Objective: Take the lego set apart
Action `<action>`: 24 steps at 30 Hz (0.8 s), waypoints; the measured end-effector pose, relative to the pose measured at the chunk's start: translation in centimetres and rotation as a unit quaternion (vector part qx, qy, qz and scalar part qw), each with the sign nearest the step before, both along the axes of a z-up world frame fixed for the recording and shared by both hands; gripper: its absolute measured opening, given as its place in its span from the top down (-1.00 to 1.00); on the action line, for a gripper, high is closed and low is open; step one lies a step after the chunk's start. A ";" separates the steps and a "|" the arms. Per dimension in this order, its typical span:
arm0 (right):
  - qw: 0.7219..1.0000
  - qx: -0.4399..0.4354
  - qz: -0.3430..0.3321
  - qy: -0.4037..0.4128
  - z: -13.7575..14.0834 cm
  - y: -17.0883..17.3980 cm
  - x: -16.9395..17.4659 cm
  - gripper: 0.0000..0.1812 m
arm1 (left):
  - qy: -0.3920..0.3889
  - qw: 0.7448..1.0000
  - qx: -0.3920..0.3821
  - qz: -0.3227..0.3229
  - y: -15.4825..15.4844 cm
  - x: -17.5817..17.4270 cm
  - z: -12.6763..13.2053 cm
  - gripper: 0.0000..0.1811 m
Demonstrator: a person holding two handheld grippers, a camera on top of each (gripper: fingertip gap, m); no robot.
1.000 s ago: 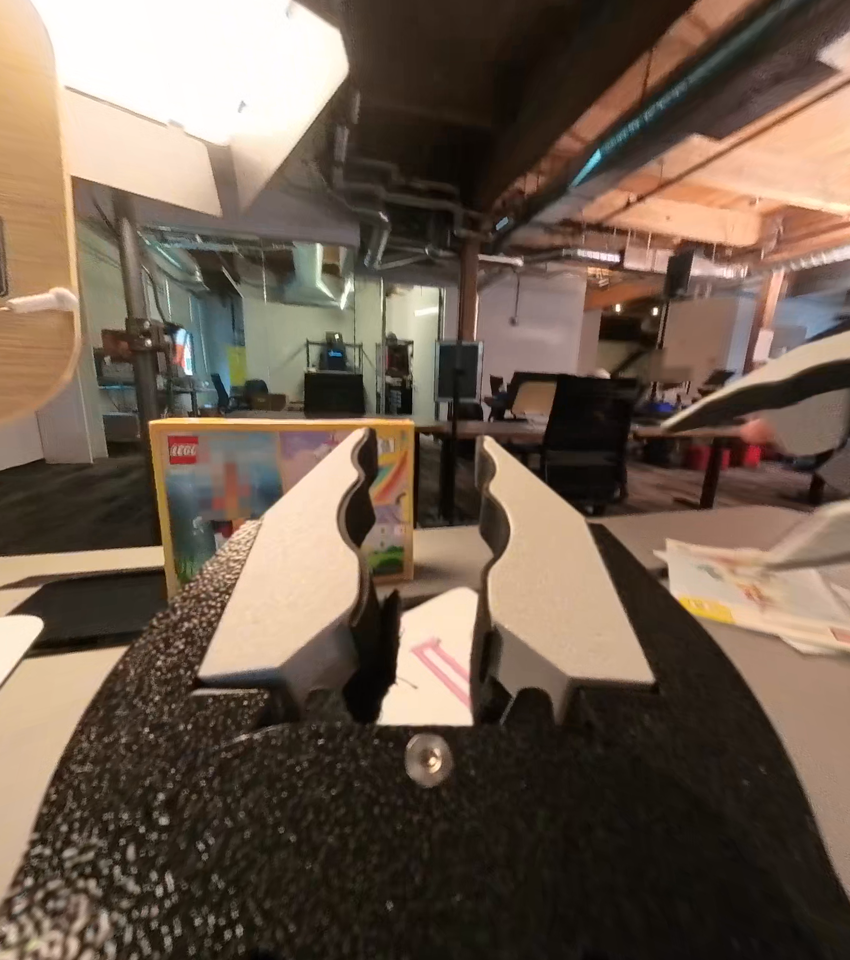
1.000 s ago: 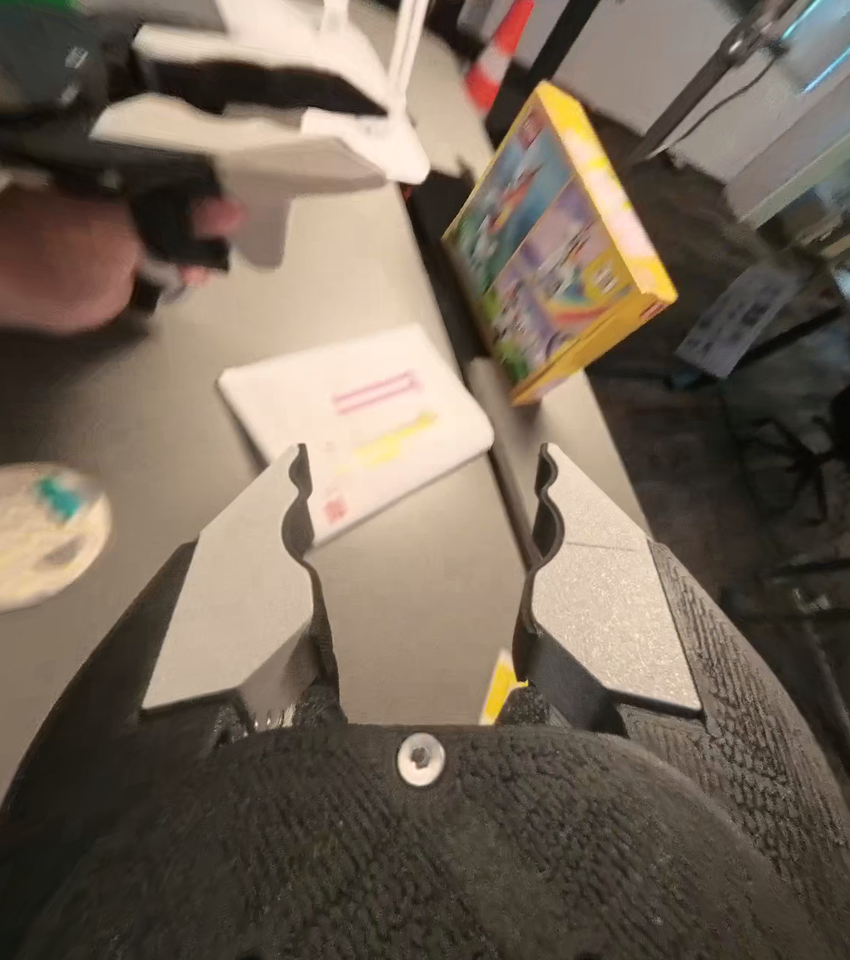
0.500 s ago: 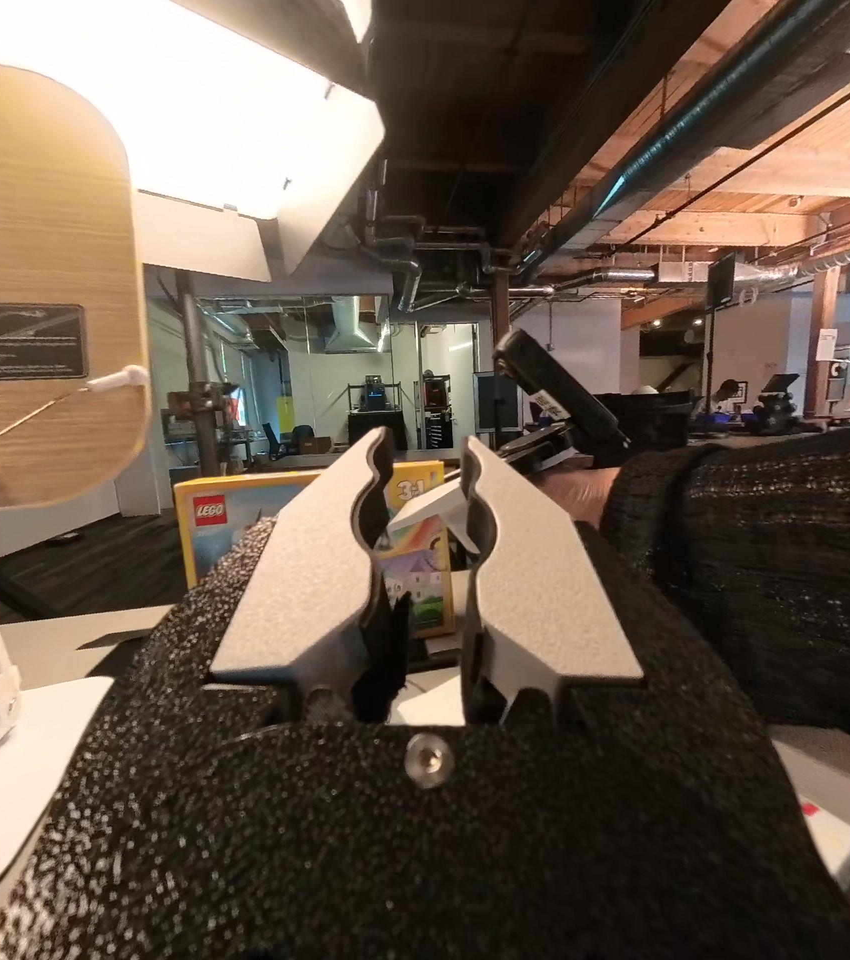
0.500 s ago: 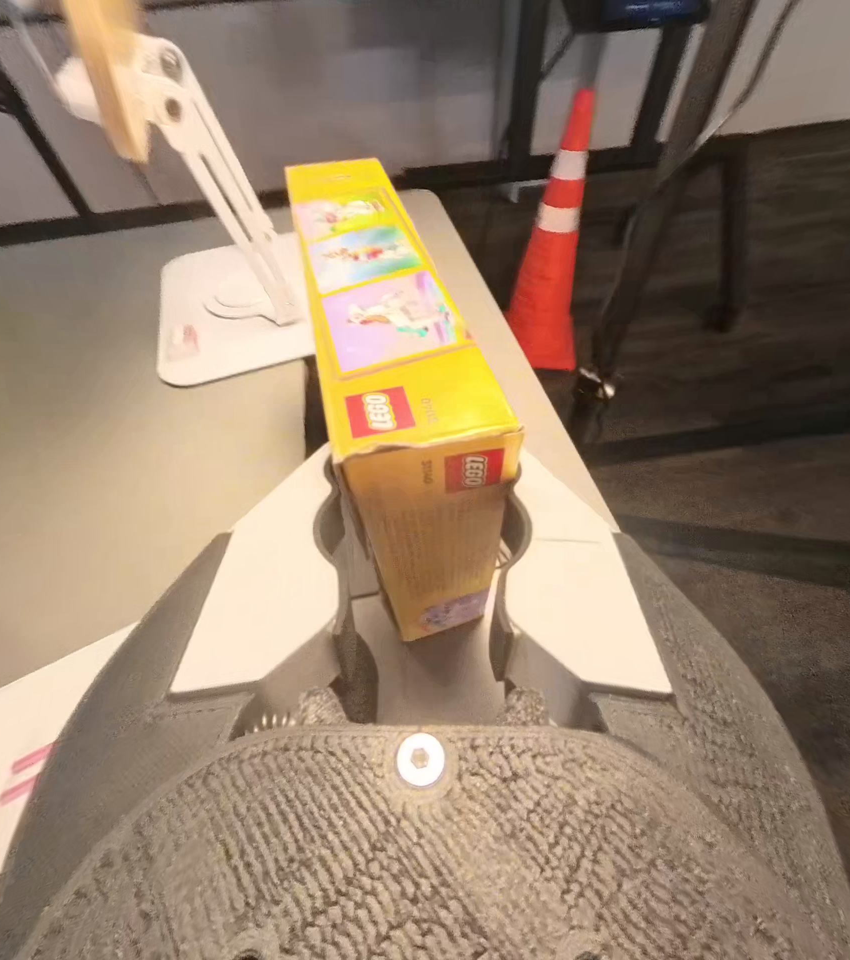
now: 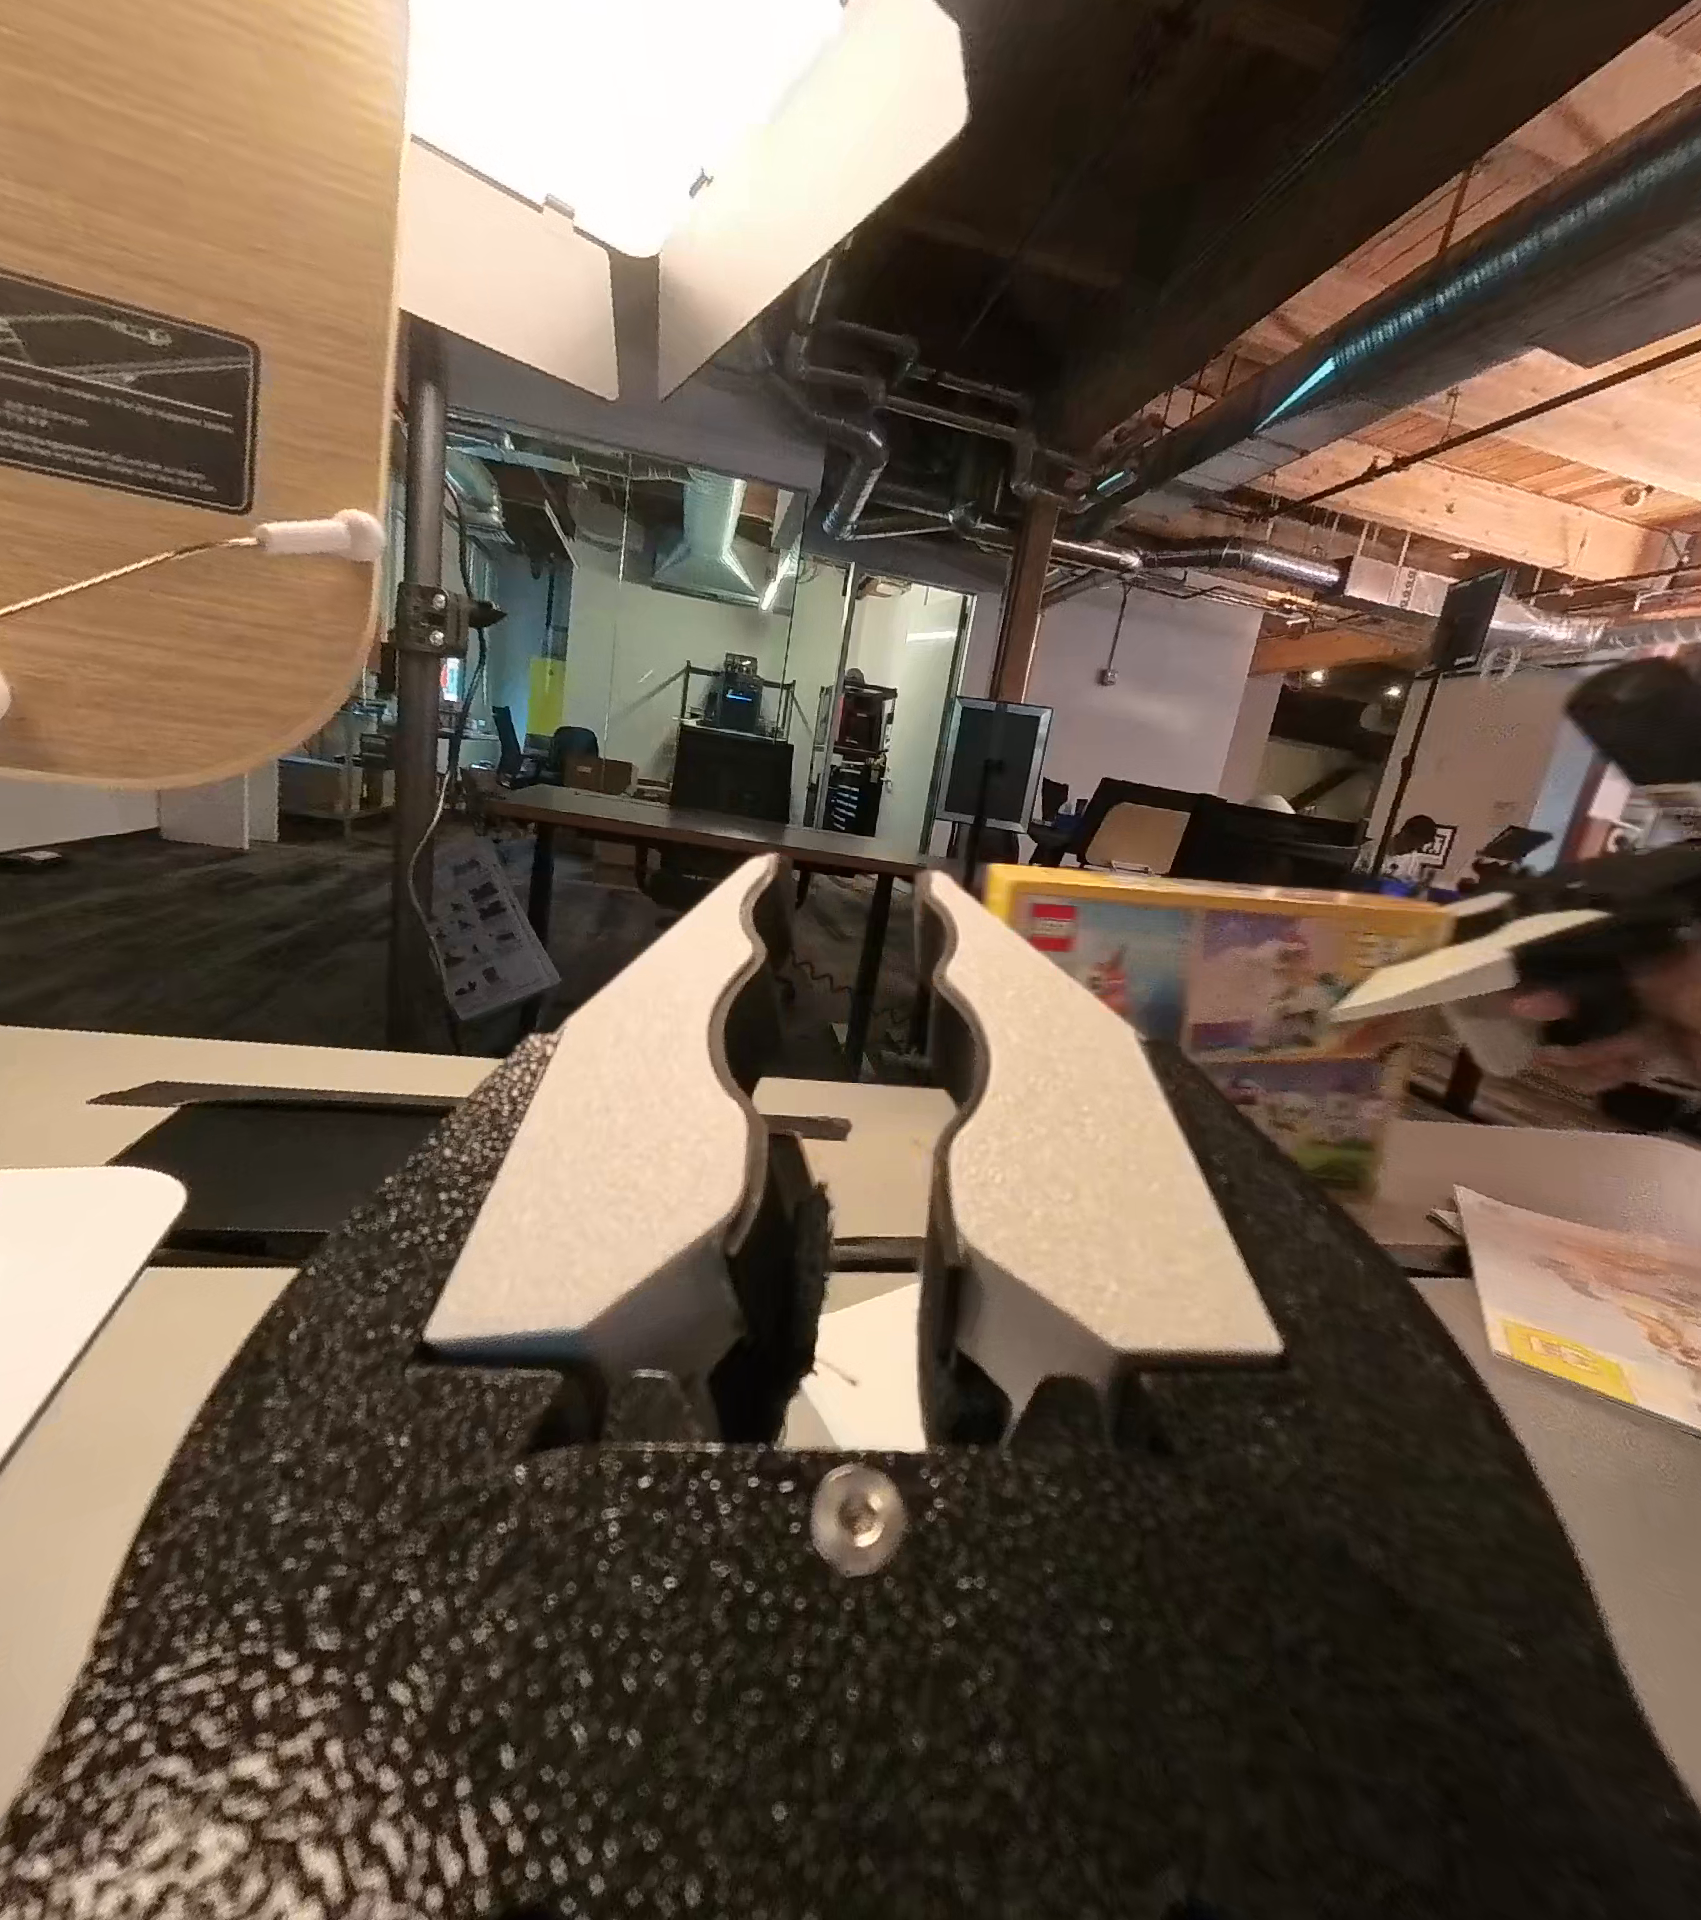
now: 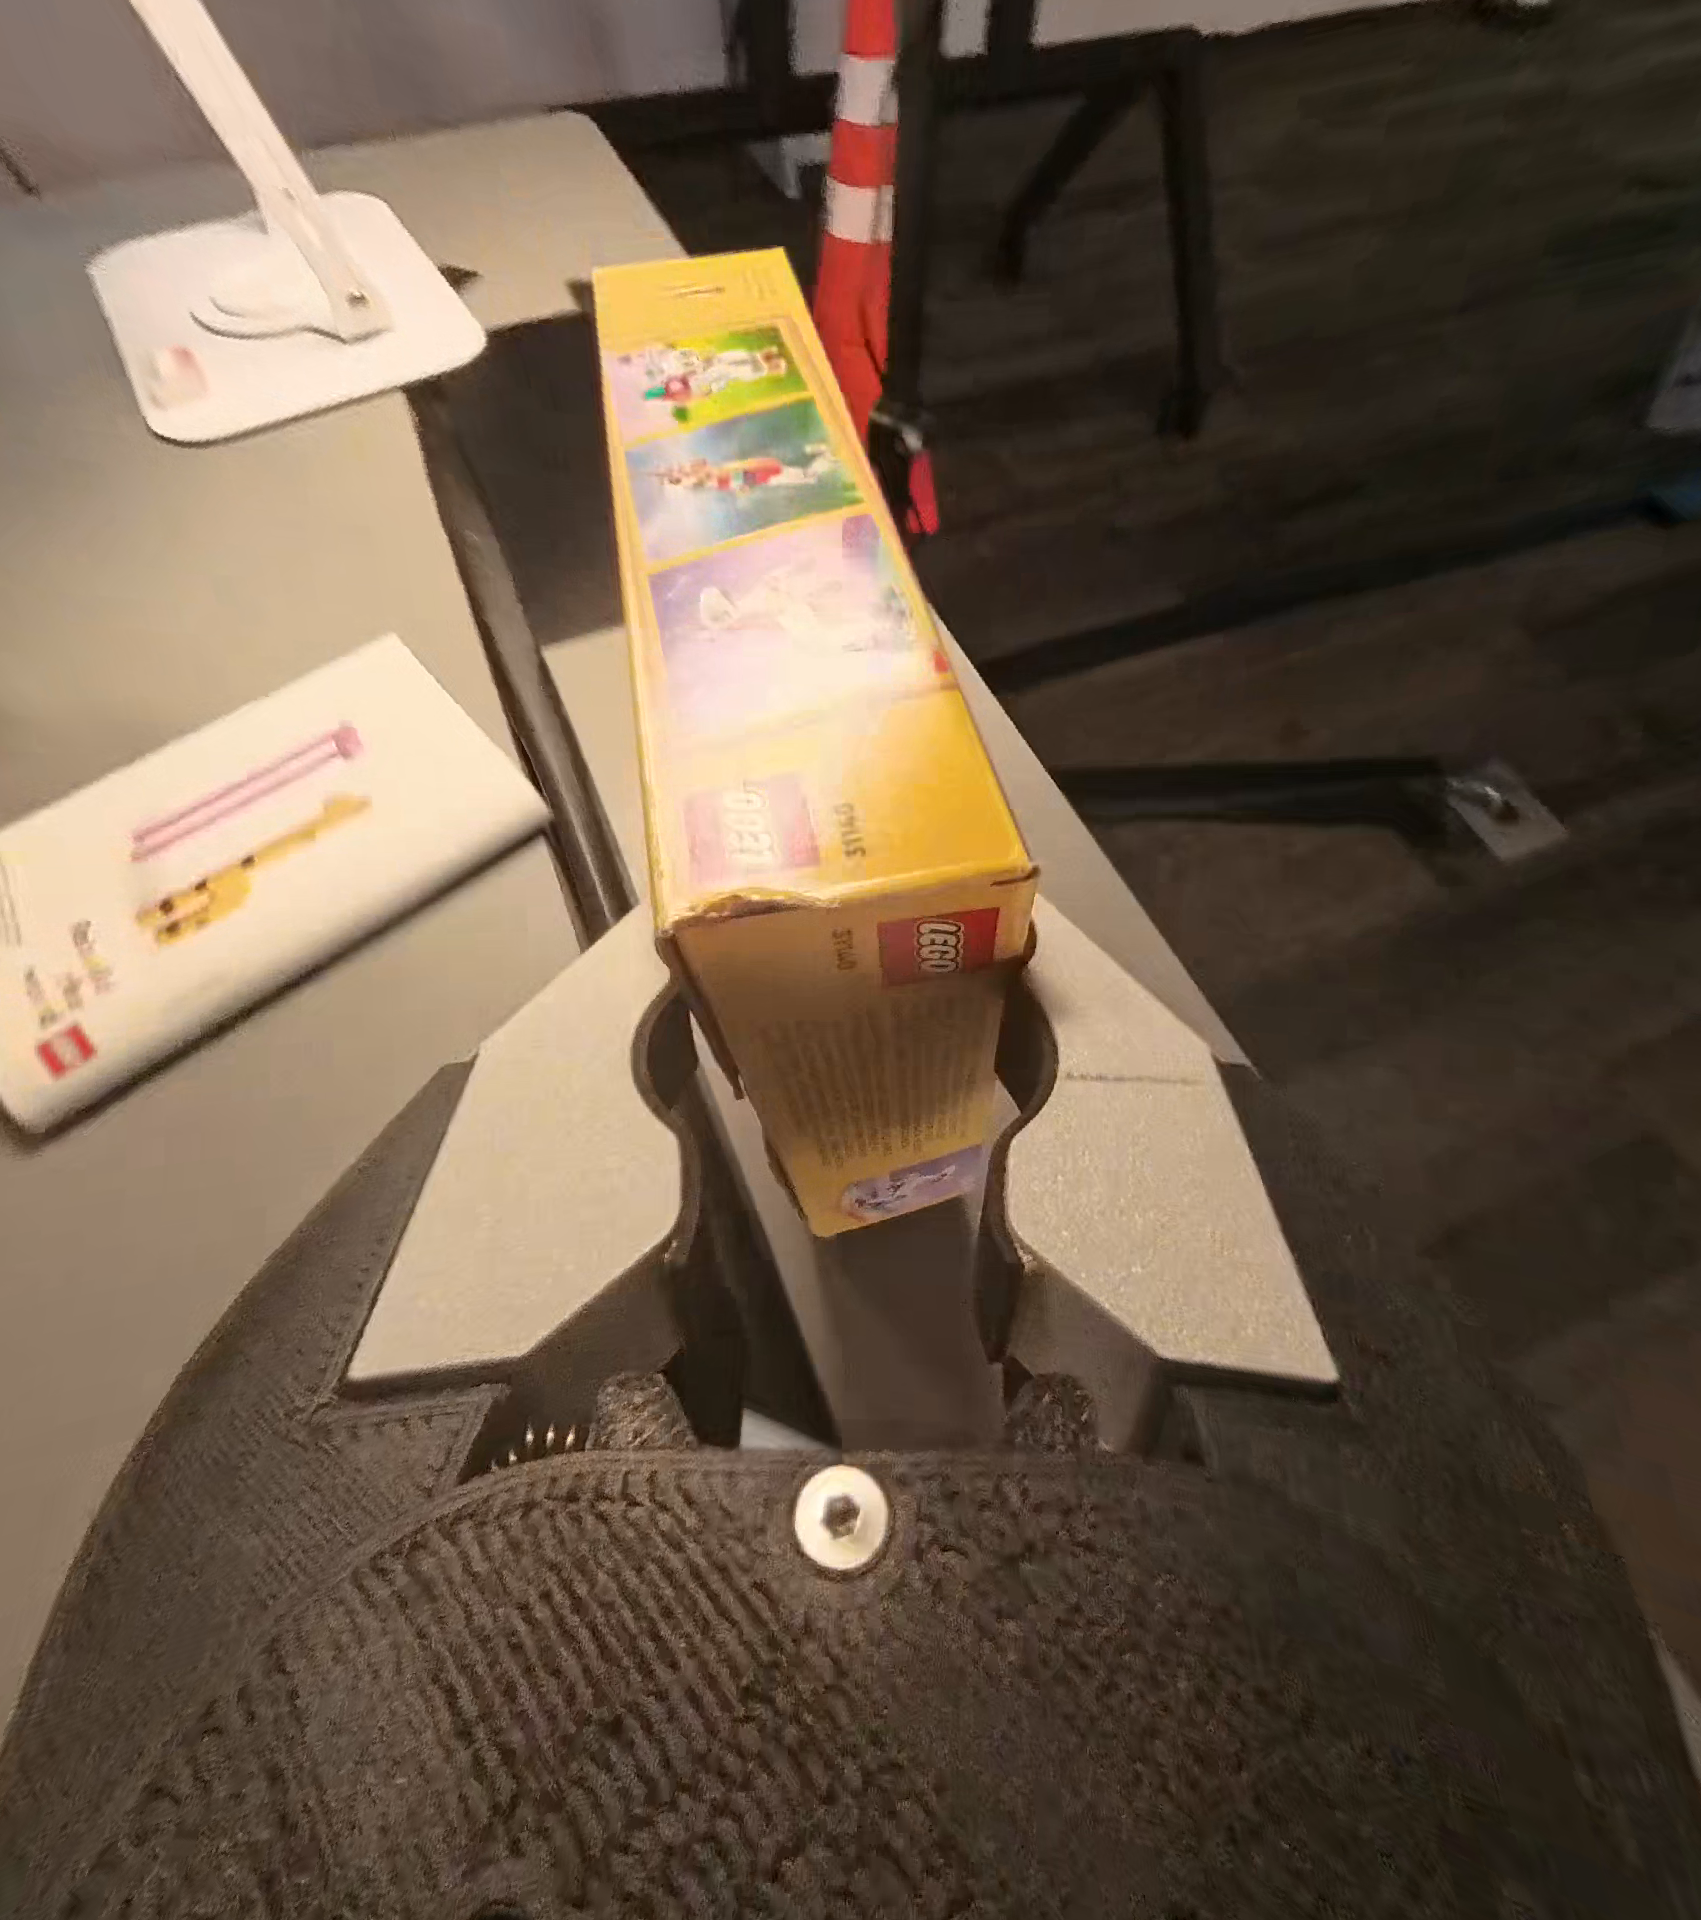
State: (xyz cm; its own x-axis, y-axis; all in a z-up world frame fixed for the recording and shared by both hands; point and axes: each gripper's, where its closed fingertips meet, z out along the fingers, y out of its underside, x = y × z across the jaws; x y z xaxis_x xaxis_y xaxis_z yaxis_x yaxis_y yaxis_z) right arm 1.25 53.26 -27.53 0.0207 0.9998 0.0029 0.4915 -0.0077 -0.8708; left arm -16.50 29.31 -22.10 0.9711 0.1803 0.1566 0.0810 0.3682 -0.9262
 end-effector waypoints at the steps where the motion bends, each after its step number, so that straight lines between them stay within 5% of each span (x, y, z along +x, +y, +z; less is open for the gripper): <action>1: 1.000 0.003 -0.013 -0.007 0.2 0.3 1.5 0.38 | -0.002 1.000 -0.001 0.000 -0.1 -0.1 -0.1 0.76; 6: 0.996 -0.016 -0.077 -0.033 1.2 0.3 6.1 0.35 | -0.035 0.999 -0.013 -0.008 0.0 -1.1 -0.9 0.74; 8: 0.991 0.016 -0.129 -0.018 3.5 0.5 7.6 0.00 | -0.056 0.998 -0.017 -0.011 0.1 -1.6 -1.2 0.72; 11: 0.975 0.117 -0.190 0.000 9.3 -1.5 8.2 -0.08 | -0.074 0.997 -0.009 -0.012 -0.1 -2.0 -1.2 0.72; 13: 0.971 0.179 -0.158 0.029 13.0 -6.5 3.9 0.10 | -0.065 0.998 -0.010 -0.008 -0.2 -1.9 -1.1 0.72; 15: 0.975 0.197 -0.099 0.027 12.9 -11.5 -2.6 0.34 | -0.044 0.999 -0.019 0.010 -0.5 -2.4 -1.0 0.73; 20: 0.980 0.131 0.150 -0.007 2.7 -21.3 -19.2 0.38 | -0.065 0.996 0.040 0.053 -2.9 -5.0 0.9 0.77; 24: 0.984 0.010 0.176 0.021 -2.7 -22.9 -27.6 0.30 | -0.065 0.995 0.047 0.052 -3.1 -5.1 1.4 0.79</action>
State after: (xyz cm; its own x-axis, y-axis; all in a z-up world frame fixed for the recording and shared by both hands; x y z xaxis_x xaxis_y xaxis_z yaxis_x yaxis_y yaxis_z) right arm -26.36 30.34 -30.24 -0.3262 0.9448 0.0300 0.4241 0.1746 -0.8886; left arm -21.56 26.20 -20.72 0.9180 0.2585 0.3007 0.1546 0.4648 -0.8718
